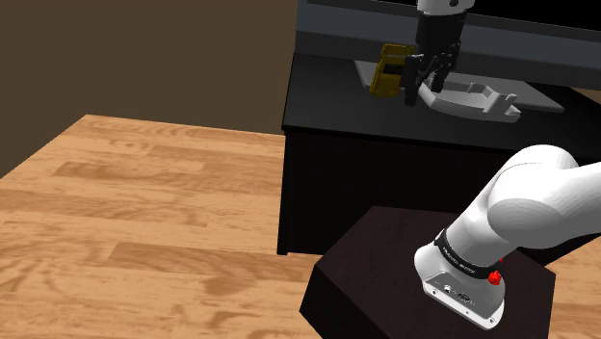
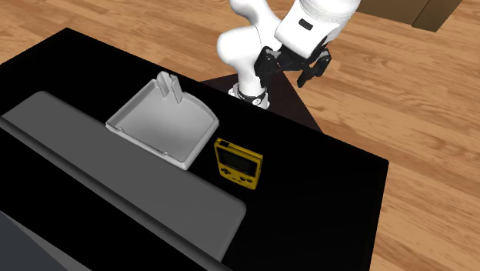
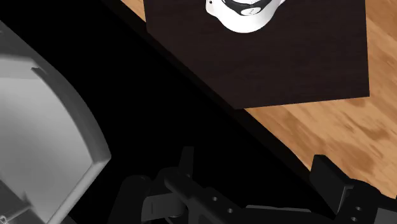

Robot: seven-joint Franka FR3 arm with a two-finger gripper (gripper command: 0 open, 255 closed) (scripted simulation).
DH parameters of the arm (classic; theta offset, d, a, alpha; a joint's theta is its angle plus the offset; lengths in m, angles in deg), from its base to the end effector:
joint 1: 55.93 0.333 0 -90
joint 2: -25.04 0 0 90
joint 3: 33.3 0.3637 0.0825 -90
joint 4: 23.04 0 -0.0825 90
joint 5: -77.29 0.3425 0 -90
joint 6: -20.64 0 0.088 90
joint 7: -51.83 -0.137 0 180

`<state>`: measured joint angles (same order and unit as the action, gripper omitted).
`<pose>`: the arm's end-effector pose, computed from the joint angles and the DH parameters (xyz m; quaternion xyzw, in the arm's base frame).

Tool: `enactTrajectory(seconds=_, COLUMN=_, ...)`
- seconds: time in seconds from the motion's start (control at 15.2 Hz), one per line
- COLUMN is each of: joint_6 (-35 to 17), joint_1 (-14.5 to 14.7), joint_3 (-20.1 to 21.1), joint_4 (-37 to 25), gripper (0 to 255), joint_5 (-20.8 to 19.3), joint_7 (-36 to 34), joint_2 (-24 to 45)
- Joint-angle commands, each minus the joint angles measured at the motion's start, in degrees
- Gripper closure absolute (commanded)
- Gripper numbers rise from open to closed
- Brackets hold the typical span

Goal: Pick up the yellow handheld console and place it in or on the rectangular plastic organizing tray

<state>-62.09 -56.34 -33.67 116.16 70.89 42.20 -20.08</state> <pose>0.2072 -0.0198 0.5552 0.9895 -0.0905 -0.0943 0.0611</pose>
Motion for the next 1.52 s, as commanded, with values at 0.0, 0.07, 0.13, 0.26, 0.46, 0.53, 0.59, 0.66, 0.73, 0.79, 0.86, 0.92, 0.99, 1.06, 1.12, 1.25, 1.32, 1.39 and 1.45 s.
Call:
enactTrajectory(seconds=0.0, joint_6=0.0, joint_1=0.0, joint_3=0.0, joint_4=0.0, gripper=0, joint_5=0.0, joint_7=0.0, joint_2=0.0)
enactTrajectory(seconds=0.07, joint_6=-0.6, joint_1=0.0, joint_3=-1.7, joint_4=-0.6, gripper=0, joint_5=-1.1, joint_7=2.9, joint_2=0.3)
enactTrajectory(seconds=0.13, joint_6=-1.2, joint_1=0.1, joint_3=-3.4, joint_4=-1.2, gripper=0, joint_5=-2.2, joint_7=5.7, joint_2=0.7)
enactTrajectory(seconds=0.26, joint_6=-2.5, joint_1=0.5, joint_3=-6.8, joint_4=-2.8, gripper=0, joint_5=-4.1, joint_7=11.4, joint_2=1.8)
enactTrajectory(seconds=0.46, joint_6=-4.6, joint_1=1.2, joint_3=-11.9, joint_4=-6.0, gripper=0, joint_5=-6.1, joint_7=19.9, joint_2=4.4)
enactTrajectory(seconds=0.53, joint_6=-5.3, joint_1=1.5, joint_3=-13.5, joint_4=-7.2, gripper=0, joint_5=-6.6, joint_7=22.8, joint_2=5.5)
enactTrajectory(seconds=0.59, joint_6=-6.0, joint_1=1.9, joint_3=-15.2, joint_4=-8.6, gripper=0, joint_5=-6.9, joint_7=25.6, joint_2=6.7)
enactTrajectory(seconds=0.66, joint_6=-6.7, joint_1=2.3, joint_3=-16.8, joint_4=-10.0, gripper=0, joint_5=-7.1, joint_7=28.5, joint_2=8.0)
enactTrajectory(seconds=0.73, joint_6=-7.3, joint_1=2.9, joint_3=-18.5, joint_4=-11.5, gripper=0, joint_5=-7.2, joint_7=31.4, joint_2=9.3)
enactTrajectory(seconds=0.79, joint_6=-7.9, joint_1=3.4, joint_3=-20.2, joint_4=-13.1, gripper=0, joint_5=-7.2, joint_7=34.3, joint_2=10.8)
enactTrajectory(seconds=0.86, joint_6=-8.5, joint_1=4.0, joint_3=-21.9, joint_4=-14.9, gripper=0, joint_5=-7.0, joint_7=37.2, joint_2=12.4)
enactTrajectory(seconds=0.92, joint_6=-9.0, joint_1=4.7, joint_3=-23.5, joint_4=-16.7, gripper=0, joint_5=-6.6, joint_7=40.1, joint_2=14.0)
enactTrajectory(seconds=0.99, joint_6=-9.5, joint_1=5.3, joint_3=-25.2, joint_4=-18.6, gripper=0, joint_5=-6.1, joint_7=43.1, joint_2=15.8)
enactTrajectory(seconds=1.06, joint_6=-9.9, joint_1=6.1, joint_3=-26.9, joint_4=-20.6, gripper=0, joint_5=-5.4, joint_7=46.2, joint_2=17.6)
enactTrajectory(seconds=1.12, joint_6=-10.2, joint_1=6.8, joint_3=-28.6, joint_4=-22.7, gripper=0, joint_5=-4.6, joint_7=49.3, joint_2=19.6)
enactTrajectory(seconds=1.25, joint_6=-11.1, joint_1=7.0, joint_3=-29.4, joint_4=-22.8, gripper=0, joint_5=-4.2, joint_7=50.6, joint_2=20.3)
enactTrajectory(seconds=1.32, joint_6=-11.9, joint_1=7.0, joint_3=-29.5, joint_4=-21.9, gripper=0, joint_5=-4.3, joint_7=50.5, joint_2=20.2)
enactTrajectory(seconds=1.39, joint_6=-12.6, joint_1=6.9, joint_3=-29.5, joint_4=-21.1, gripper=0, joint_5=-4.4, joint_7=50.5, joint_2=20.1)
enactTrajectory(seconds=1.45, joint_6=-13.4, joint_1=6.9, joint_3=-29.6, joint_4=-20.2, gripper=0, joint_5=-4.5, joint_7=50.4, joint_2=20.0)
